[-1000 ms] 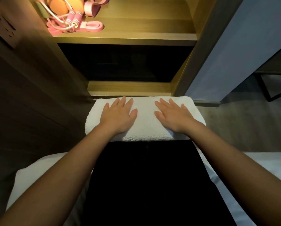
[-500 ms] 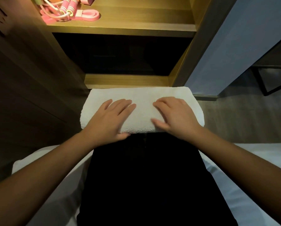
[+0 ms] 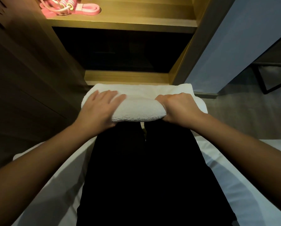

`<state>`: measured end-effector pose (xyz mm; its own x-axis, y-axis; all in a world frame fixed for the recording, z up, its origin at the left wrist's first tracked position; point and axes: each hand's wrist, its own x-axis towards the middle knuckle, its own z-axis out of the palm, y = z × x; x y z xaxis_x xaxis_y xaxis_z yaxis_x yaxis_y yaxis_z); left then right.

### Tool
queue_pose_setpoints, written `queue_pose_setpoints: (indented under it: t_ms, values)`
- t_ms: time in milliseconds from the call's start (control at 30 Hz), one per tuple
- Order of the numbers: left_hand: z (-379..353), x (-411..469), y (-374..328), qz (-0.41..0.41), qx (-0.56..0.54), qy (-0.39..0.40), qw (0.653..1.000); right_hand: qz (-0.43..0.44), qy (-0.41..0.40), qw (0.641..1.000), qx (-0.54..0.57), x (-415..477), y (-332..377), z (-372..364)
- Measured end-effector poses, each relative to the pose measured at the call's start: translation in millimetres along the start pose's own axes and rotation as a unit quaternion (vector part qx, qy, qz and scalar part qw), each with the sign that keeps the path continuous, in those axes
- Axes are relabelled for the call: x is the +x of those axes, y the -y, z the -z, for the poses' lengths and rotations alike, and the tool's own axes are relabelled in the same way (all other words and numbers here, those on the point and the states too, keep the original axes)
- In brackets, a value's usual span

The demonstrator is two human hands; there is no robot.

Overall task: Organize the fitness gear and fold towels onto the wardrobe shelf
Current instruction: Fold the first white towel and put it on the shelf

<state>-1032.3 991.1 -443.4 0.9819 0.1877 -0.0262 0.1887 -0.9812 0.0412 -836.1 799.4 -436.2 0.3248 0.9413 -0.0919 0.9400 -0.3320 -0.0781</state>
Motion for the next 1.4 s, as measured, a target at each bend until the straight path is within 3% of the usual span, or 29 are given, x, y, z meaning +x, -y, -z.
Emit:
queue_pose_setpoints:
  t_ms: [100, 233, 367, 600, 700, 833, 1067, 1267, 1400]
  values:
    - [-6, -16, 14, 0.024, -0.020, -0.069, 0.997, 0.014, -0.002, 1.000, 0.001, 5, 2, -2]
    - [3, -15, 23, -0.015, -0.053, -0.050, 0.997, 0.001, 0.005, 1.000, 0.020, 3, 1, -5]
    - [1, -22, 27, 0.045, -0.064, -0.021, 0.997, -0.001, -0.008, 1.000, 0.022, 1, 0, -8]
    - [11, -21, 27, 0.016, -0.045, -0.004, 0.999, -0.012, 0.006, 0.997, 0.070, -1, -6, -7]
    - [-1, -38, 30, 0.040, -0.032, -0.030, 0.998, -0.002, -0.009, 0.999, 0.053, -1, -3, -10]
    - [-7, -55, 56, 0.090, -0.030, -0.130, 0.987, -0.001, -0.014, 0.997, 0.073, -2, -6, -13]
    - [-15, -61, 41, 0.154, -0.081, -0.111, 0.979, -0.004, -0.037, 0.997, 0.069, -1, -9, -19]
    - [-13, -53, 32, 0.112, -0.069, -0.059, 0.990, -0.002, -0.032, 0.998, 0.057, 0, -8, -18]
    - [-11, -36, 32, 0.101, -0.061, -0.102, 0.988, -0.005, -0.024, 0.998, 0.059, 1, -9, -17]
